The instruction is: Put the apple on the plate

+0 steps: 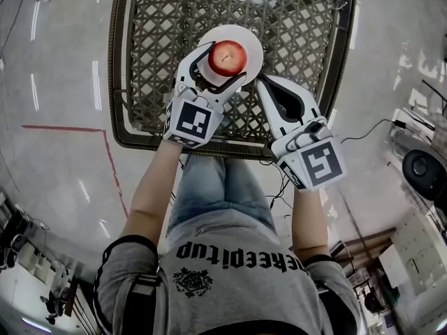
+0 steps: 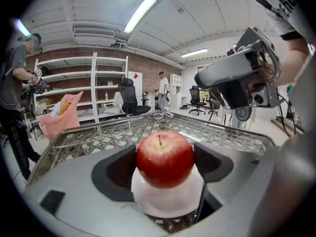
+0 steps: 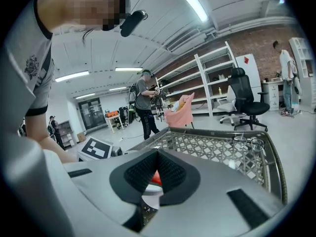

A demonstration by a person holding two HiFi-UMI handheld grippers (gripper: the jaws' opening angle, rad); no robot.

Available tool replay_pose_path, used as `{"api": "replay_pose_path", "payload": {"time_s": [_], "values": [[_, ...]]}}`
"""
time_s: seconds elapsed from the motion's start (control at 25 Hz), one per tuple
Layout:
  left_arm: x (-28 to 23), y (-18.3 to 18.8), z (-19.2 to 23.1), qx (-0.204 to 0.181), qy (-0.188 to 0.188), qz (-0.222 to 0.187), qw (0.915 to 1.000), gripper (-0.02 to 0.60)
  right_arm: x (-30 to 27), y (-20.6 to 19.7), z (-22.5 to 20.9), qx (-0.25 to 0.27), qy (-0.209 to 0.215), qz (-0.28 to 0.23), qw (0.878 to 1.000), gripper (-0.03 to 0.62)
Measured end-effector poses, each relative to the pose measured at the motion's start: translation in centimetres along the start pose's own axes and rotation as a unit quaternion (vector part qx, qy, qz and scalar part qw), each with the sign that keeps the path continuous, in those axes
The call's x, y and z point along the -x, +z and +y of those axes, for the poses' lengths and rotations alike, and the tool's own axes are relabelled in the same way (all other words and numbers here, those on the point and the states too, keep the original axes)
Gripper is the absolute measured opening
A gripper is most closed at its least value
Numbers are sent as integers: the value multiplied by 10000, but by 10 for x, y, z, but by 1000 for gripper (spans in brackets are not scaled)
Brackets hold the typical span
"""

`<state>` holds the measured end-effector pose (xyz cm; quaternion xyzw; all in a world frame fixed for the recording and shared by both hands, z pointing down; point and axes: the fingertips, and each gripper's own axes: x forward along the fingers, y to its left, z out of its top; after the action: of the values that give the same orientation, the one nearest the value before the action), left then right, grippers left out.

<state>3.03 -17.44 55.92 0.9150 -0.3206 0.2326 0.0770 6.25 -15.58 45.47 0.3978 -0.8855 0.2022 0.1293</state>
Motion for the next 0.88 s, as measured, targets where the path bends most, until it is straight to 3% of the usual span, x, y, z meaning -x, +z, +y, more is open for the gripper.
{"api": "replay_pose_path", "payload": {"time_s": [0.56,0.88], "values": [[1,-2,1,80,-68,-116,9999,387,1,-2,0,-11,14,-16,10000,-2],[2,-2,-2,-71,-73,-66,9999,388,6,-2,1,-13,14,-6,10000,-2]]}}
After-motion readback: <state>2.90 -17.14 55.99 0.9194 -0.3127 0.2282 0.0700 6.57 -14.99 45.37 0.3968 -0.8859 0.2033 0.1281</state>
